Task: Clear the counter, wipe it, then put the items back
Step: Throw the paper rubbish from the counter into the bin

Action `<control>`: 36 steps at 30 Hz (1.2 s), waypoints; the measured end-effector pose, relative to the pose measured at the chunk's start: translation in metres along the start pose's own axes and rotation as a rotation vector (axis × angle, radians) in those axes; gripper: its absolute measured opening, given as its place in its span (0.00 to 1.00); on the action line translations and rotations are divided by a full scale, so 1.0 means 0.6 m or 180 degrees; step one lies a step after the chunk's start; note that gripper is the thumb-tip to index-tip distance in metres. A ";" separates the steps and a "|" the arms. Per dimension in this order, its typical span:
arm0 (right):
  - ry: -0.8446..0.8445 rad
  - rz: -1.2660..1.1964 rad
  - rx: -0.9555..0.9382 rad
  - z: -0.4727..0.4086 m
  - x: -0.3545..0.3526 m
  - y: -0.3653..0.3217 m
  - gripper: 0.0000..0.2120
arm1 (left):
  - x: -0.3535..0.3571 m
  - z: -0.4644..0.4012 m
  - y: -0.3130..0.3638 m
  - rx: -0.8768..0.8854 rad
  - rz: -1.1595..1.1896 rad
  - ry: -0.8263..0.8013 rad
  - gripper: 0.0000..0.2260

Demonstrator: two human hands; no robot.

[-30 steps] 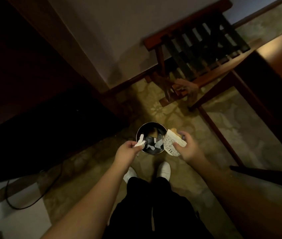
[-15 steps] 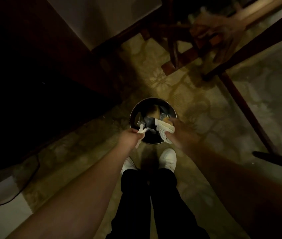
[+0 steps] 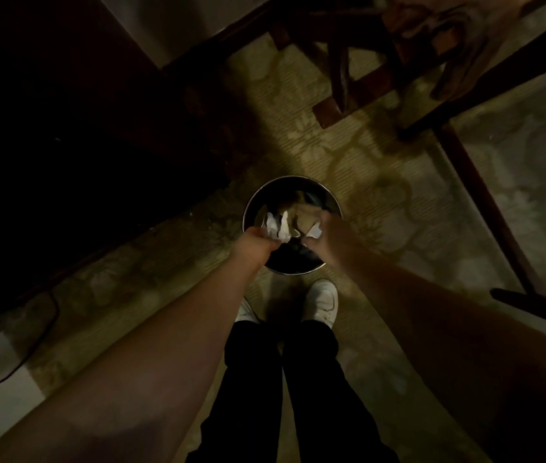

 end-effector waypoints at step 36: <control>0.0768 0.1888 -0.2535 0.647 -0.494 -0.486 0.17 | -0.444 0.905 0.147 0.2464 -0.0335 0.1706 0.12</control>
Point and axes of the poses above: each hand's wrist, its own z-axis away from the middle knuckle, its own x-axis out of the palm, y = z × x, the point moved 2 cm from there along -z, towards the middle knuckle, and after that the axes turned 13 degrees about z, right-handed, at the moved point
